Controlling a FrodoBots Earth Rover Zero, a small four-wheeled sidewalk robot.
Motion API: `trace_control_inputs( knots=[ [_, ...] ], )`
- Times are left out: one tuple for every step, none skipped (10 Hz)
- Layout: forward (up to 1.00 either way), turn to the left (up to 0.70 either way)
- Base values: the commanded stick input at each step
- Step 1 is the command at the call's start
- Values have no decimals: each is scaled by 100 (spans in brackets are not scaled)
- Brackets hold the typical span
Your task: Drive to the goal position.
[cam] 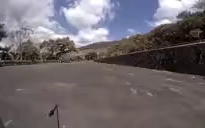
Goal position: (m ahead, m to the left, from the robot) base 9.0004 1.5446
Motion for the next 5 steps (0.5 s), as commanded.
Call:
trace_control_inputs(
  knots=[
    [70,0],
    [70,0],
    [70,0],
    [70,0],
    [70,0]
  ],
)
